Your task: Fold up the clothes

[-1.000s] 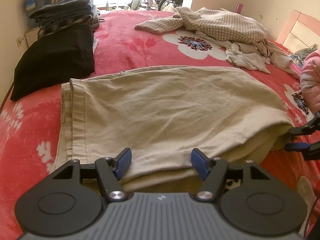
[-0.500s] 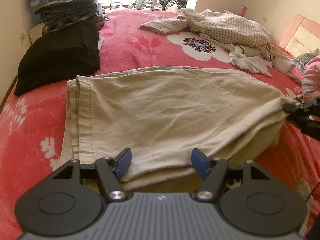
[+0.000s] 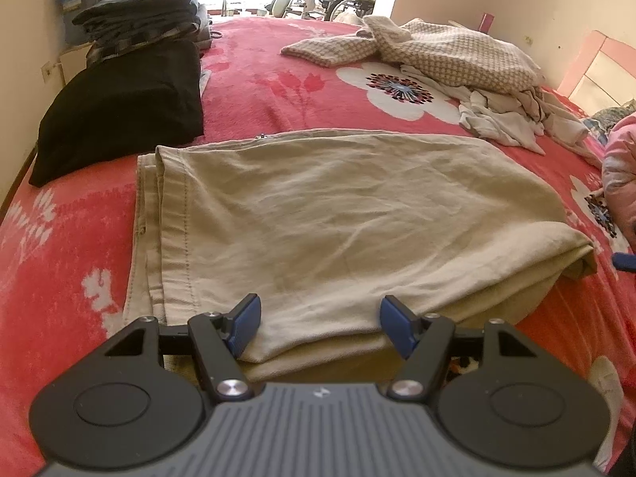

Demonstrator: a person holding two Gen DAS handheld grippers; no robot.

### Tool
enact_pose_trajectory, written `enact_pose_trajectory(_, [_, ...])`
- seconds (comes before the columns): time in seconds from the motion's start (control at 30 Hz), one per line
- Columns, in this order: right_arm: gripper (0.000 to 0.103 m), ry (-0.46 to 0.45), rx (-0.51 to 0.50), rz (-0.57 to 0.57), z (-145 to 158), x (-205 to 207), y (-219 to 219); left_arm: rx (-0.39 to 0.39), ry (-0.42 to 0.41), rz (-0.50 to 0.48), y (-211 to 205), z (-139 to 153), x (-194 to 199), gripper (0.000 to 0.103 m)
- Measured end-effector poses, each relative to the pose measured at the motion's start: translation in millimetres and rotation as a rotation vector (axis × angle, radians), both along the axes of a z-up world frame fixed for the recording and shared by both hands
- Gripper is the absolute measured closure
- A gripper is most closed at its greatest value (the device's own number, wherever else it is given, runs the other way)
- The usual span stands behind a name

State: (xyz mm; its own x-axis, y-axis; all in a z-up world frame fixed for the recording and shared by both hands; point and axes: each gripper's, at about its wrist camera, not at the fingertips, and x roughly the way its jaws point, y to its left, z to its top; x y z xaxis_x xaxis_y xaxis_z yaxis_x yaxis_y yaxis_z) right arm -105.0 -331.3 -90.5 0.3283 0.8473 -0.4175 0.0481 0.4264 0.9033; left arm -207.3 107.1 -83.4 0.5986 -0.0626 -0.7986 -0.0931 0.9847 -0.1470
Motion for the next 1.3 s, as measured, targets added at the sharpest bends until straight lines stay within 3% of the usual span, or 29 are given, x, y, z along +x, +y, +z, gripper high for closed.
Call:
enact_pose_trajectory(0.13, [0.069,-0.226,-0.258,0.362,24.9,-1.3,79.9,0.002,0.002,0.006,0.4,2.4,-1.4,0.035])
enact_pose_trajectory(0.17, [0.072,-0.194,-0.301,0.402,16.3,4.3,96.3,0.005,0.002,0.006,0.8,2.8,-2.7,0.035])
enact_pose_trajectory(0.3, [0.072,0.058,-0.156,0.286,-33.3,24.7,96.3,0.0,-0.005,0.019,6.2,5.2,-7.9,0.035])
enact_pose_trajectory(0.37, [0.067,0.148,-0.074,0.21,-46.0,31.5,90.3,-0.008,-0.003,0.026,8.7,4.8,-7.9,0.035])
enact_pose_trajectory(0.4, [0.06,0.179,-0.055,0.185,-49.7,32.4,87.7,-0.011,-0.002,0.028,9.7,4.5,-7.4,0.035])
enact_pose_trajectory(0.53, [0.051,0.219,-0.055,0.134,-58.0,31.4,88.3,-0.01,0.003,0.029,9.1,2.5,-3.3,0.035])
enact_pose_trajectory(0.7, [0.052,0.264,-0.027,0.039,-75.2,34.9,105.5,-0.024,-0.005,0.03,11.4,1.4,-4.8,0.035])
enact_pose_trajectory(0.73, [0.065,0.241,-0.012,0.019,-72.8,33.9,107.4,-0.025,-0.006,0.031,11.8,1.7,-5.3,0.035])
enact_pose_trajectory(0.77, [0.07,0.214,0.003,-0.001,-69.9,33.0,109.2,-0.026,-0.007,0.033,12.2,1.9,-5.8,0.035])
enact_pose_trajectory(0.83, [0.072,0.058,0.061,0.005,-55.8,29.6,115.8,-0.032,-0.01,0.04,14.1,1.9,-6.7,0.035])
enact_pose_trajectory(0.93, [0.072,-0.084,0.1,0.021,-57.0,23.3,116.6,-0.039,-0.005,0.039,14.7,0.9,-6.6,0.036])
enact_pose_trajectory(1.0, [0.072,-0.015,0.027,0.04,-75.2,25.7,112.4,-0.029,-0.005,0.03,13.5,0.6,-7.0,0.035])
enact_pose_trajectory(1.07, [0.071,0.124,0.09,0.022,-91.4,25.6,96.6,-0.019,-0.006,0.022,12.5,0.6,-7.4,0.035])
enact_pose_trajectory(1.13, [0.064,0.147,0.085,-0.006,-78.8,18.9,75.6,-0.023,-0.008,0.022,14.0,0.3,-8.4,0.035])
enact_pose_trajectory(1.2, [0.062,0.079,0.041,0.04,-51.2,15.1,59.9,-0.026,-0.008,0.023,15.0,0.1,-8.5,0.035])
enact_pose_trajectory(1.3, [0.063,-0.08,0.059,0.144,-0.9,11.7,45.8,-0.019,-0.007,0.018,14.0,0.3,-8.5,0.035])
